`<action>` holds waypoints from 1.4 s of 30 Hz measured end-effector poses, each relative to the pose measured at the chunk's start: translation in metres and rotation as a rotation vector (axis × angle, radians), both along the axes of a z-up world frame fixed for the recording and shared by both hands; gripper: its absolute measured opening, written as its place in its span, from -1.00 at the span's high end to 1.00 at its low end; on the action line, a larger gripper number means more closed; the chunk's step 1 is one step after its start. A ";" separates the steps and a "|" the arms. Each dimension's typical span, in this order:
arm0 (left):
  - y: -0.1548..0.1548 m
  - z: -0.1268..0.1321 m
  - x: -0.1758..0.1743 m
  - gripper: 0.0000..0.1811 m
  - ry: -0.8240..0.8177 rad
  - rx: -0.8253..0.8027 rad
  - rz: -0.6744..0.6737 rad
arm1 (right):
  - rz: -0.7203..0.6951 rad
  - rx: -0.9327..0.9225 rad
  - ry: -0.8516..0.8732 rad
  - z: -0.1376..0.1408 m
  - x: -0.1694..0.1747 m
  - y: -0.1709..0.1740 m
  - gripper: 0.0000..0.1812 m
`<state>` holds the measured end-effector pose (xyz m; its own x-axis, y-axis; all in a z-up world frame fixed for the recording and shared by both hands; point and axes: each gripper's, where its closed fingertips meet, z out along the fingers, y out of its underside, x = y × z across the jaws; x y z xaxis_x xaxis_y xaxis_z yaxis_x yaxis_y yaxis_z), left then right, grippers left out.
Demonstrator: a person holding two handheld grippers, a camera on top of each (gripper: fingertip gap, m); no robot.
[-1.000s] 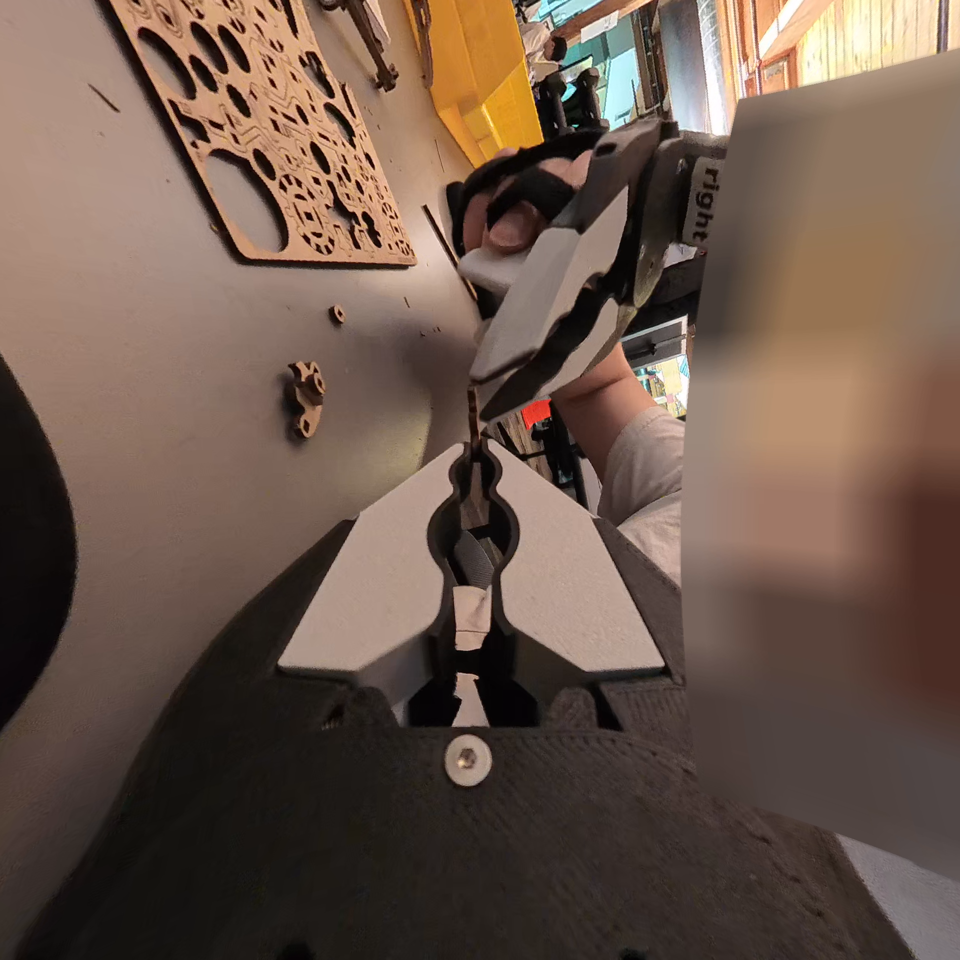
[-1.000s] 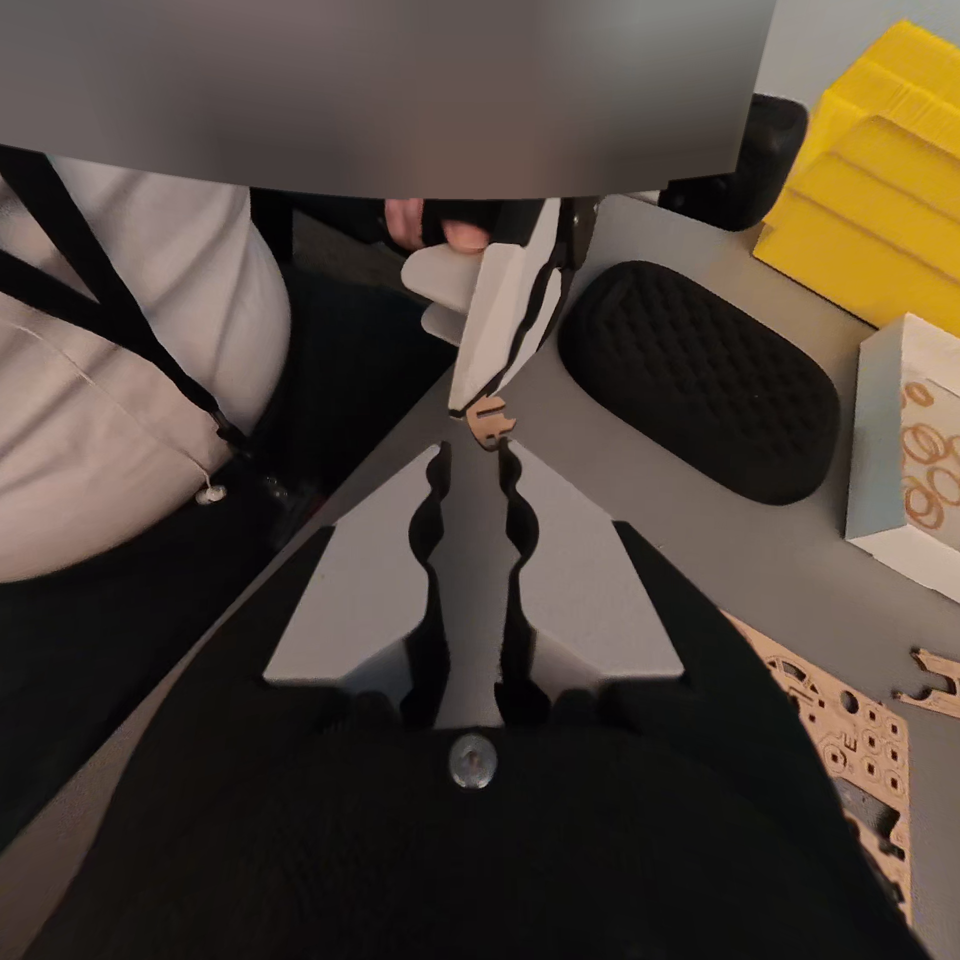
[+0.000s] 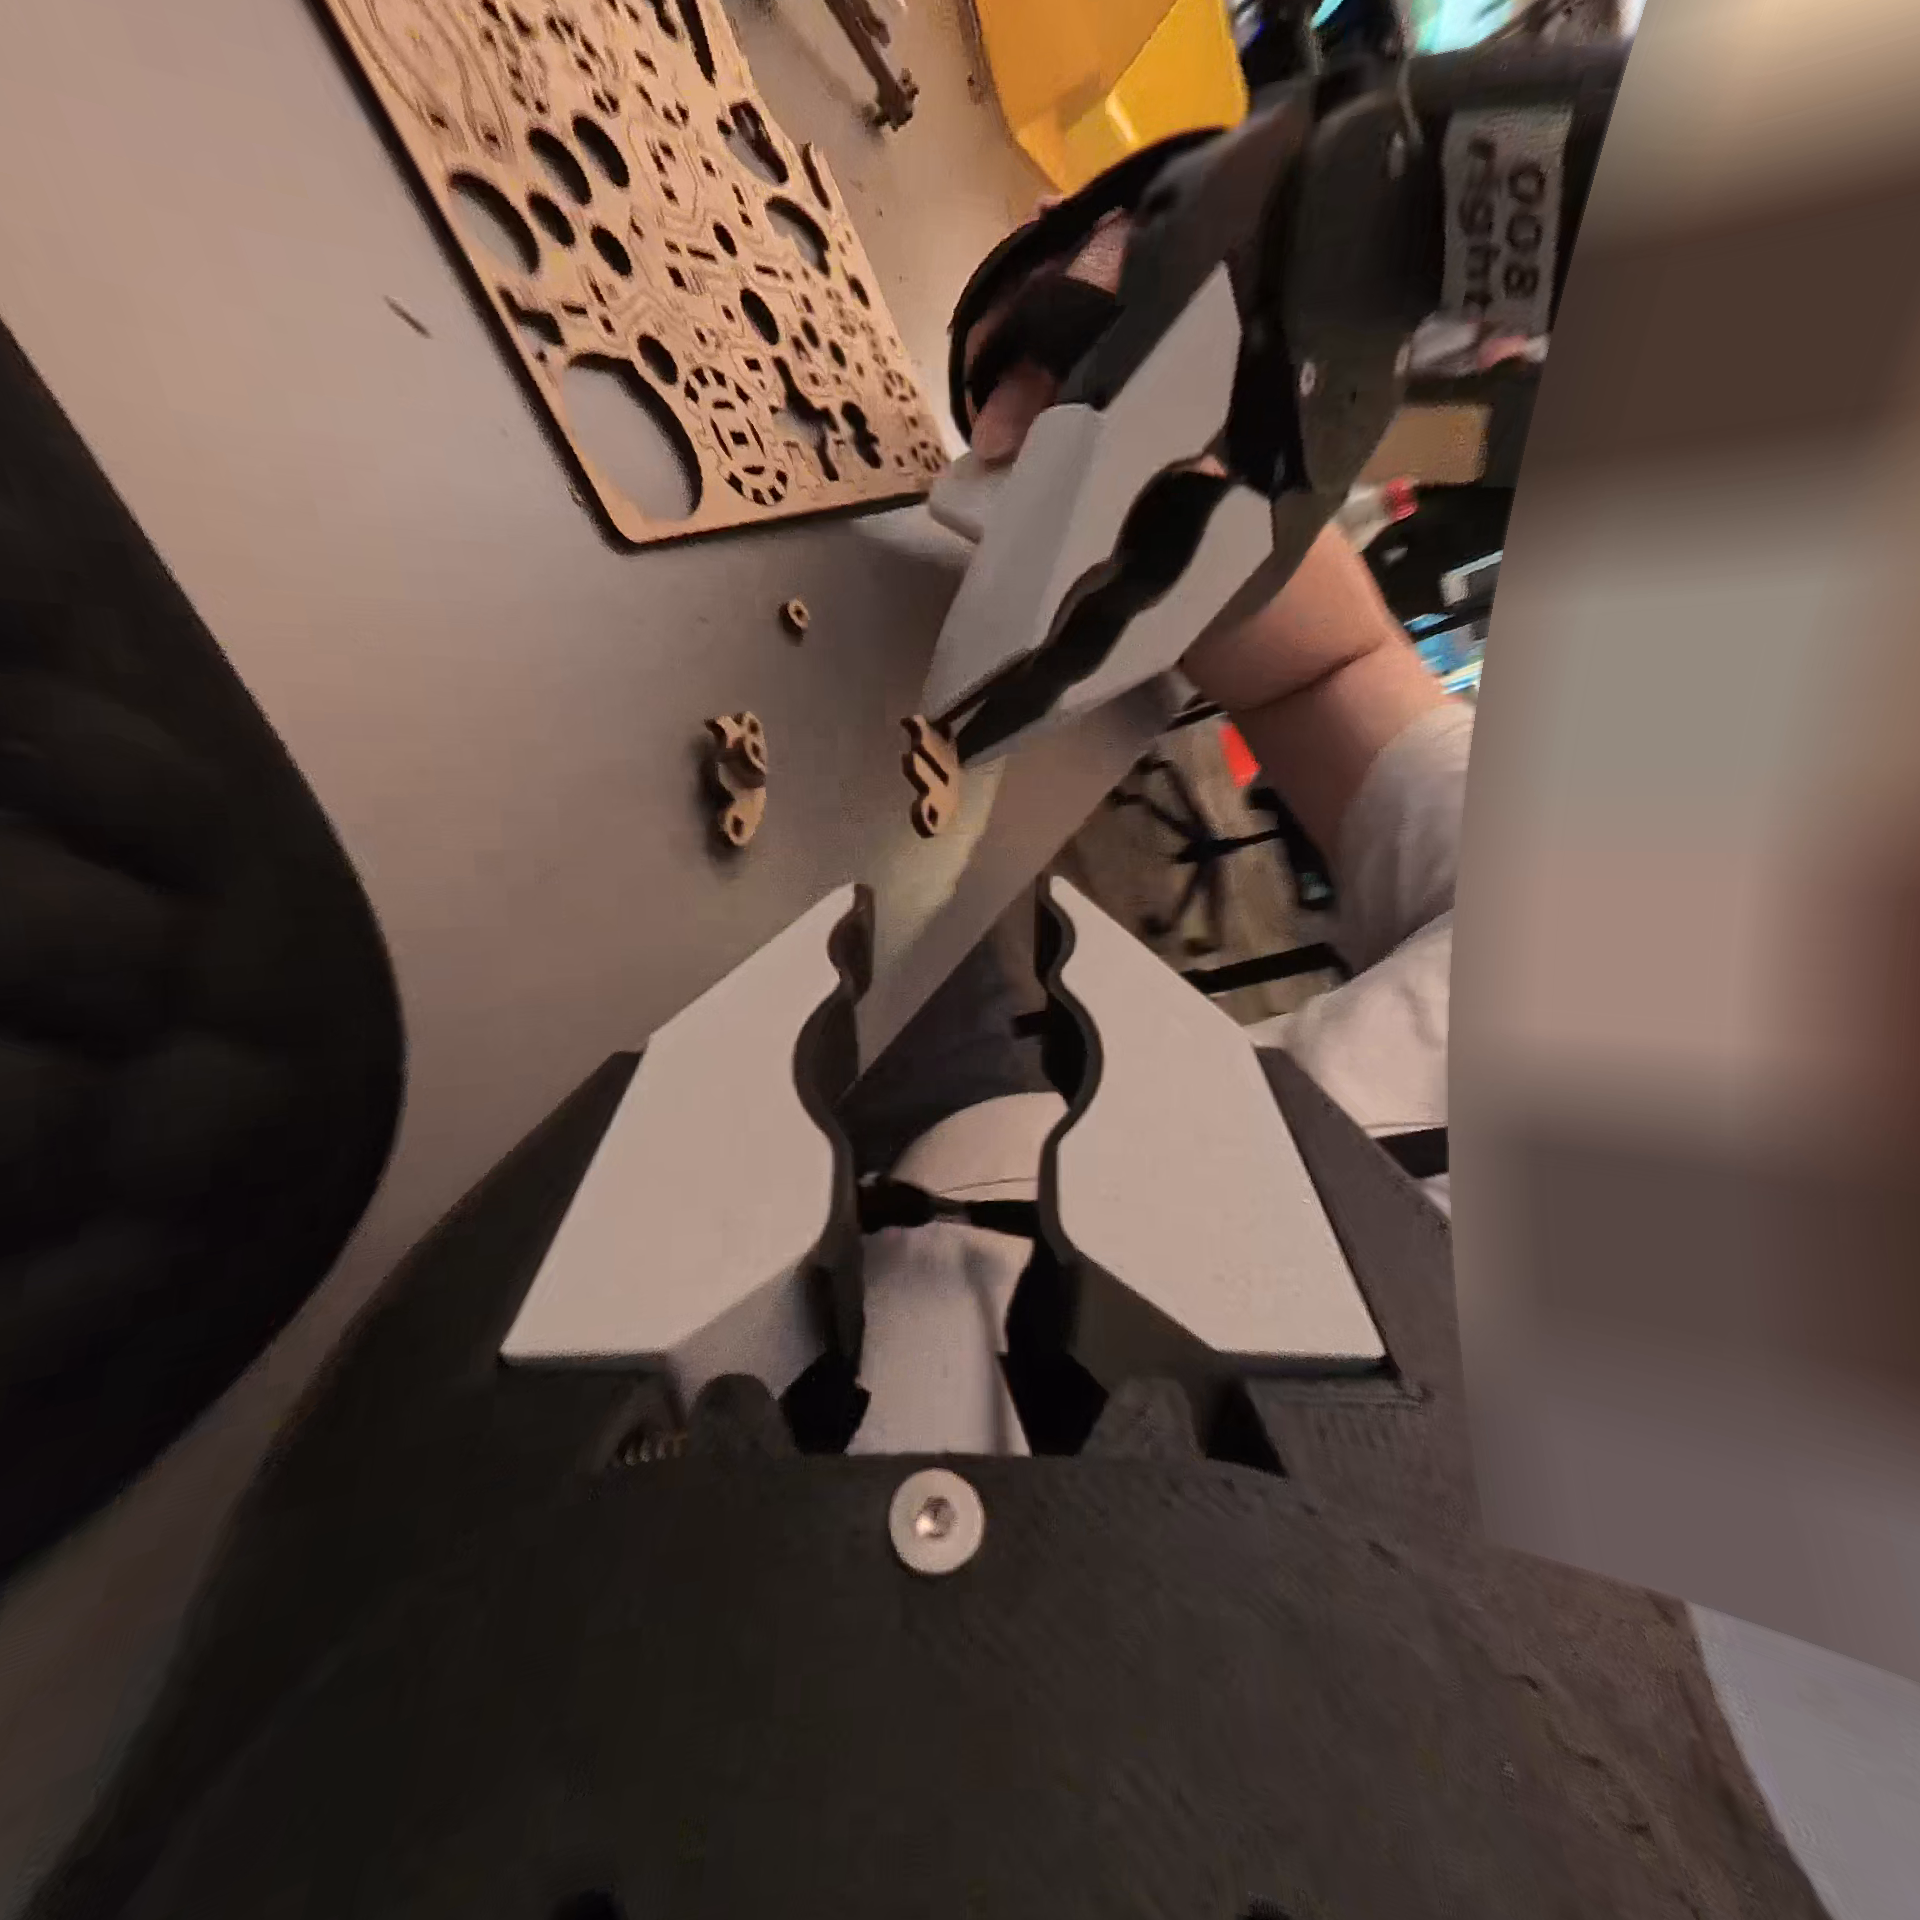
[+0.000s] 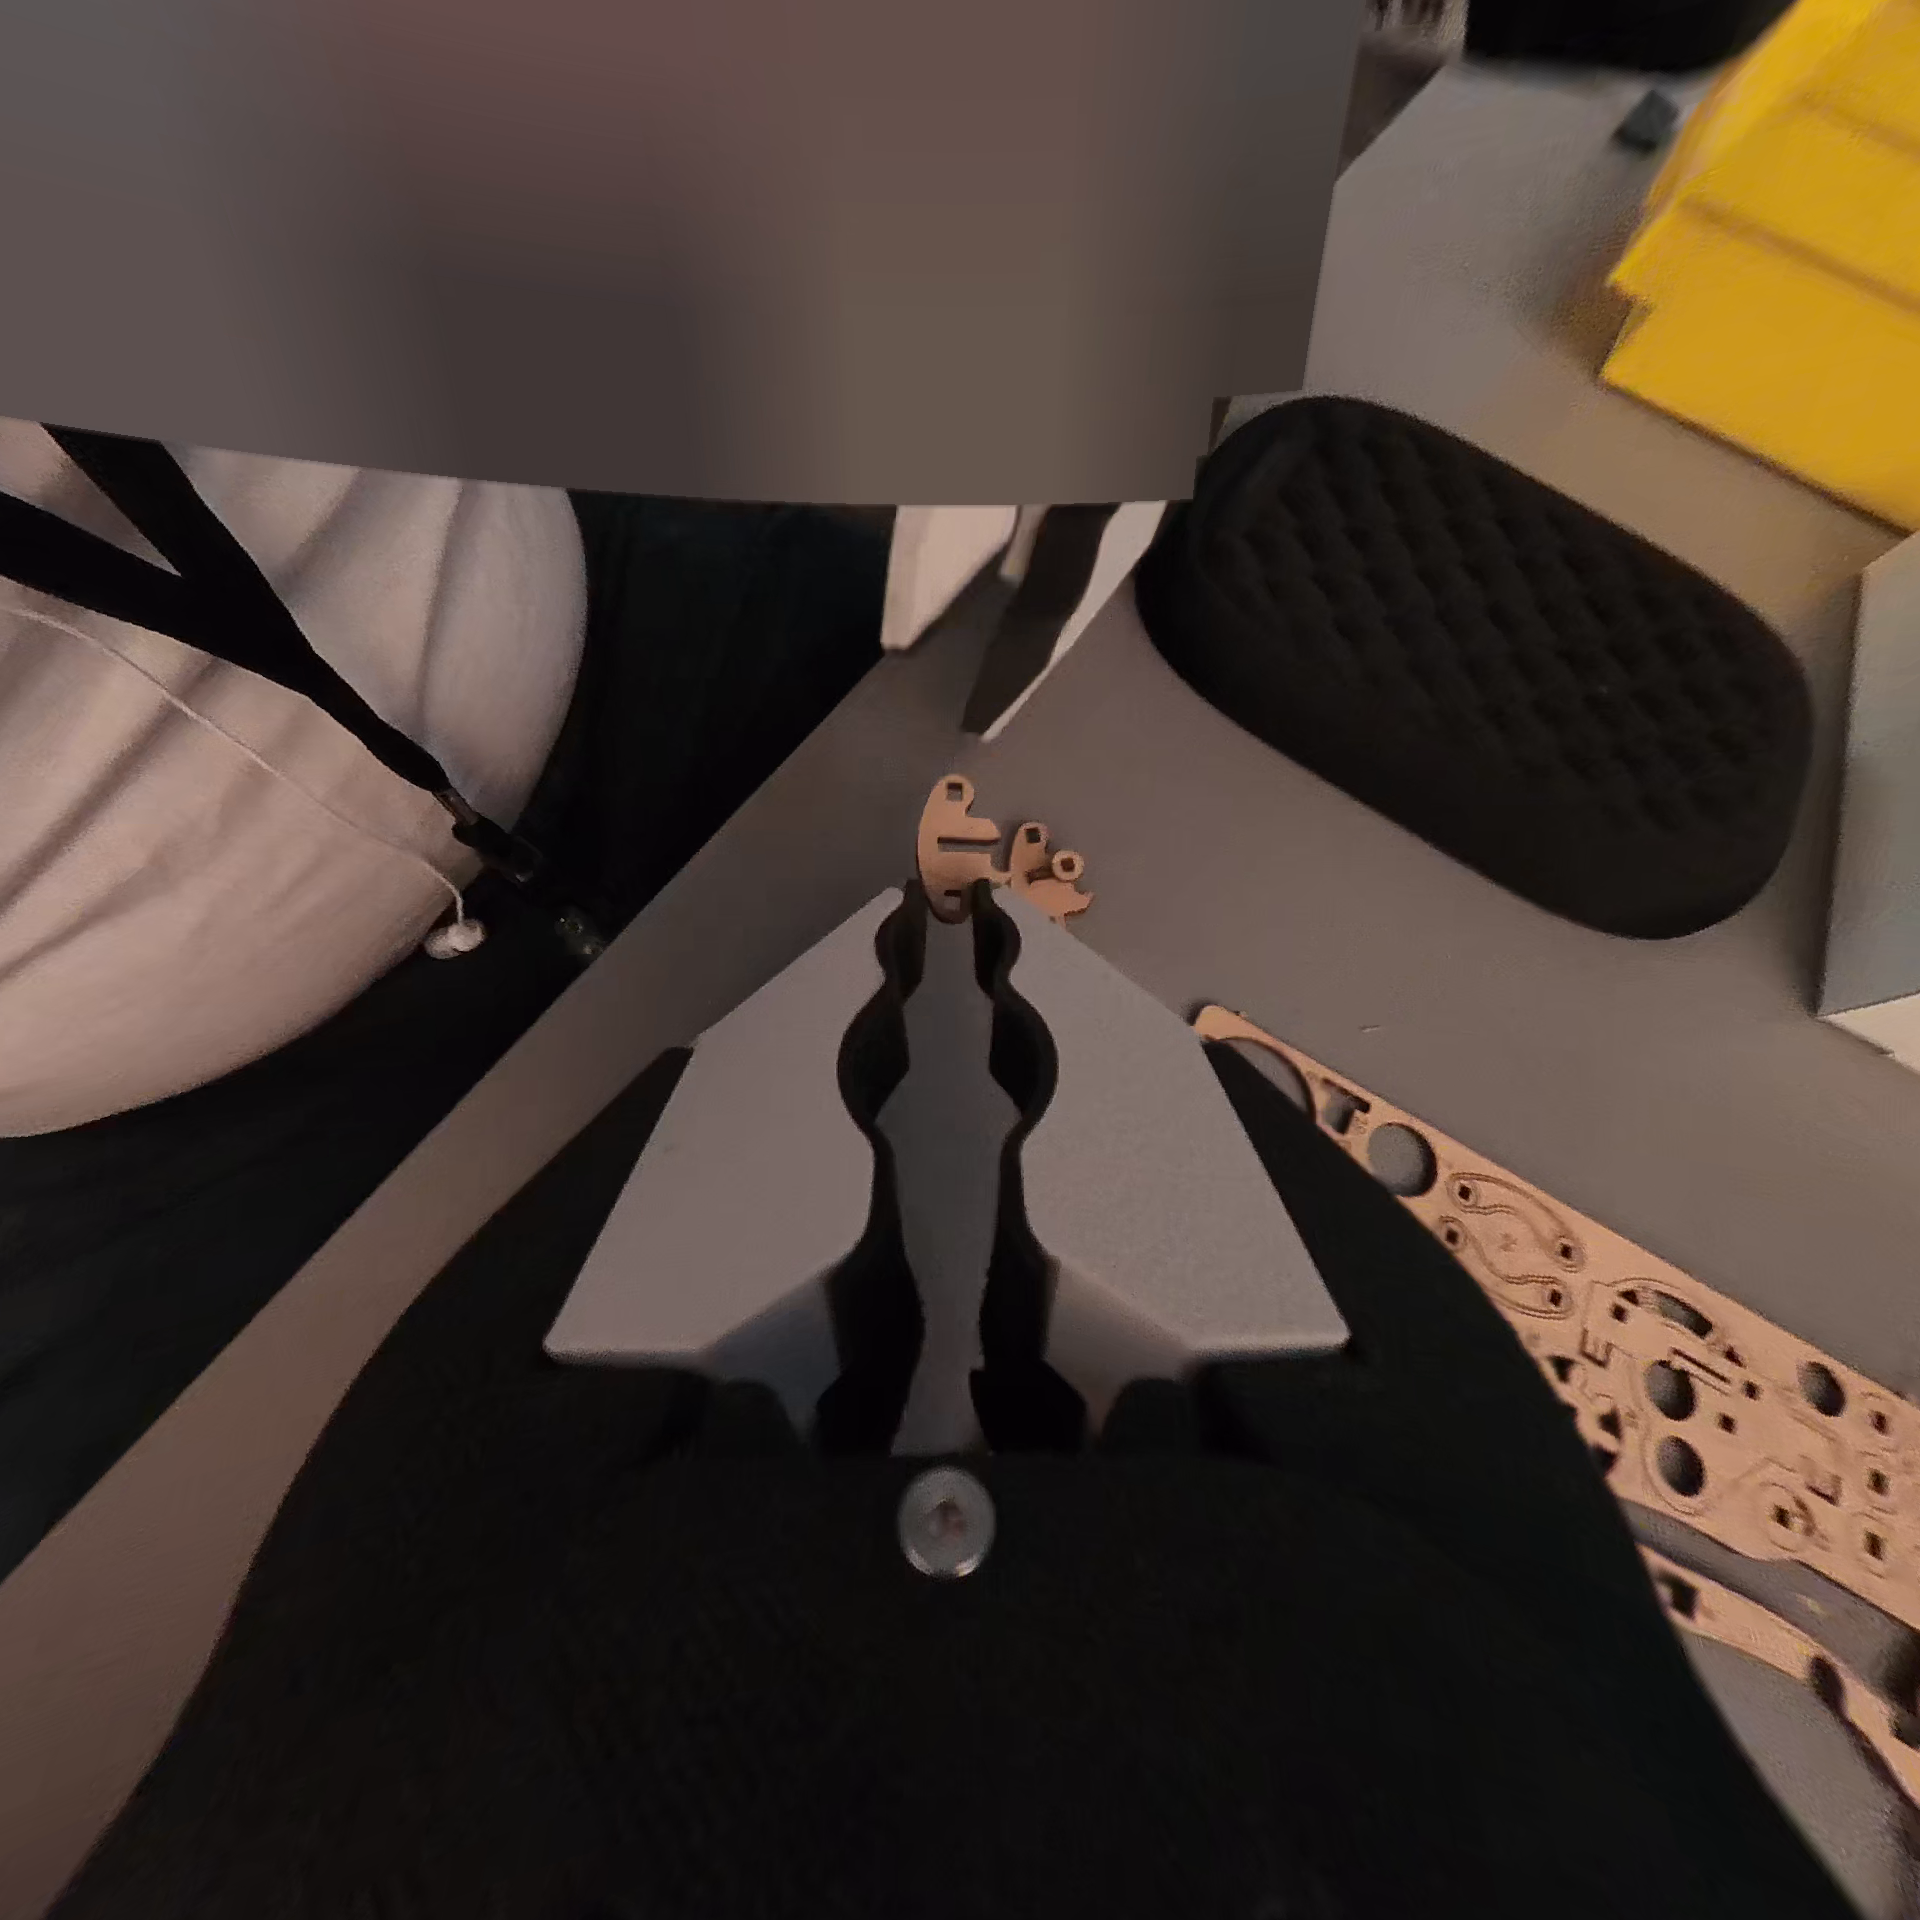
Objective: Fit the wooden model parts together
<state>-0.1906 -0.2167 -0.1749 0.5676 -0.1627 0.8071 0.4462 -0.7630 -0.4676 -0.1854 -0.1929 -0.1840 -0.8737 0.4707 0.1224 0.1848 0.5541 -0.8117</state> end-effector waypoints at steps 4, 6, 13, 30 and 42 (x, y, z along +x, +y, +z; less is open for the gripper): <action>0.001 -0.011 -0.021 0.57 0.430 0.079 -0.017 | 0.031 -0.001 -0.069 -0.008 -0.005 0.001 0.92; 0.005 -0.015 -0.020 0.53 0.564 0.126 -0.057 | 0.052 -0.002 -0.093 -0.012 -0.005 0.000 0.92; 0.014 -0.029 -0.015 0.41 0.639 0.146 -0.118 | 0.053 0.001 -0.113 -0.021 -0.012 -0.001 0.92; 0.020 -0.030 -0.007 0.49 0.710 0.197 -0.146 | 0.055 0.023 -0.111 -0.027 -0.017 0.000 0.91; 0.025 -0.036 -0.011 0.60 0.765 0.199 -0.144 | 0.038 0.035 -0.107 -0.028 -0.020 0.002 0.91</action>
